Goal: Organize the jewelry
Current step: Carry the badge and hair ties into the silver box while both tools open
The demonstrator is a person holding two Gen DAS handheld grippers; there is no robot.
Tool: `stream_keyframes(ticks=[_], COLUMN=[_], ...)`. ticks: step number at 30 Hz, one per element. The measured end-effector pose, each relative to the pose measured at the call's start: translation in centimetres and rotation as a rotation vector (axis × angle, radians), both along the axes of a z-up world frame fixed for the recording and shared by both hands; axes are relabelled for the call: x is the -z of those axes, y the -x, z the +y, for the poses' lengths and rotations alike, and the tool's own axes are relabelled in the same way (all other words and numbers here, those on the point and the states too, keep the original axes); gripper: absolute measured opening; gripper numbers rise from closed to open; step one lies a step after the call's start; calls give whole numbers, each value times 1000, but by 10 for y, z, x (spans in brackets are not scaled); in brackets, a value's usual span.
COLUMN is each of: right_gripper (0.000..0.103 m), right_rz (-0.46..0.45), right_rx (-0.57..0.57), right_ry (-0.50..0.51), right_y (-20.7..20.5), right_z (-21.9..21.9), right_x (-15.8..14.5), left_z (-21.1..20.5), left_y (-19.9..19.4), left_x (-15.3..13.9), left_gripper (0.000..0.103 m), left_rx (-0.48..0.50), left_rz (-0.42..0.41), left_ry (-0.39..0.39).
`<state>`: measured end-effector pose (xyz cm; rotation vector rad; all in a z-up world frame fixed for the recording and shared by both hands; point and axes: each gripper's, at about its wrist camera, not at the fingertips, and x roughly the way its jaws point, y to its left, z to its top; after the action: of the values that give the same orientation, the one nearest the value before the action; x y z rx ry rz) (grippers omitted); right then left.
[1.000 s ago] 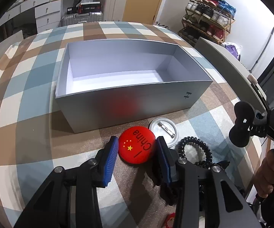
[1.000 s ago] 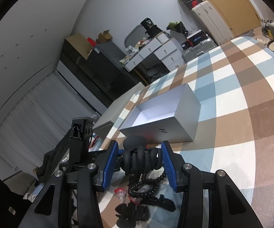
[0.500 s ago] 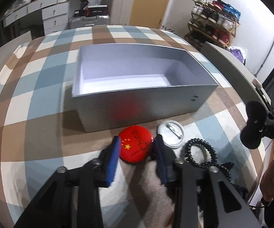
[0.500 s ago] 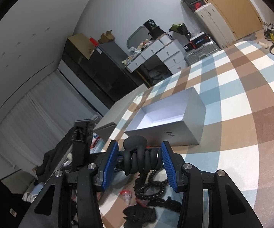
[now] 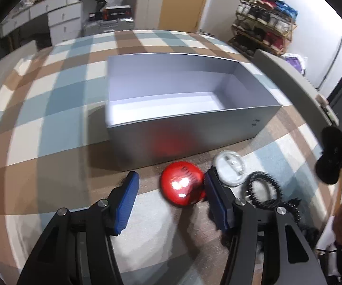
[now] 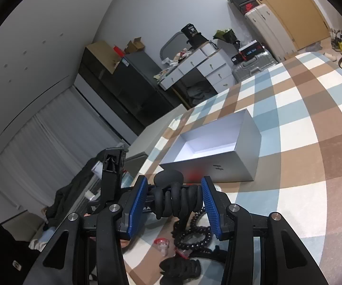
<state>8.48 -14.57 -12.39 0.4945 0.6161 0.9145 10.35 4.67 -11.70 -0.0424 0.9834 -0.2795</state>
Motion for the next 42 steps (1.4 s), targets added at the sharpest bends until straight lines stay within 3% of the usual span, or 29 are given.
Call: stream_keyframes(ticks=[6, 9, 13, 17, 20, 29, 37, 42], right_gripper=[46, 46, 46, 46, 46, 46, 46, 46], right_rz=[5, 4, -1, 2, 3, -9, -40, -71], right_rx=[-2, -5, -1, 6, 10, 6, 6, 1], right_ry=[-4, -7, -3, -6, -10, -14, 13, 31], right_y=[0, 1, 2, 3, 4, 5, -6, -23], right_z=[3, 4, 4, 1, 0, 2, 10, 20], right_x=[0, 0, -1, -1, -1, -4, -17, -32], left_z=[-2, -12, -25, -26, -29, -32, -16, -14], left_y=[7, 6, 6, -1, 0, 18, 34, 19], left_x=[-1, 1, 3, 2, 1, -2, -51, -82], left_gripper=[50, 50, 50, 48, 37, 37, 37, 37], left_rx=[-2, 40, 82, 104, 119, 96, 51, 48], left_rz=[-21, -13, -40, -16, -13, -36, -130, -190], left_ry=[-86, -90, -156, -163, -166, -206, -114, -70])
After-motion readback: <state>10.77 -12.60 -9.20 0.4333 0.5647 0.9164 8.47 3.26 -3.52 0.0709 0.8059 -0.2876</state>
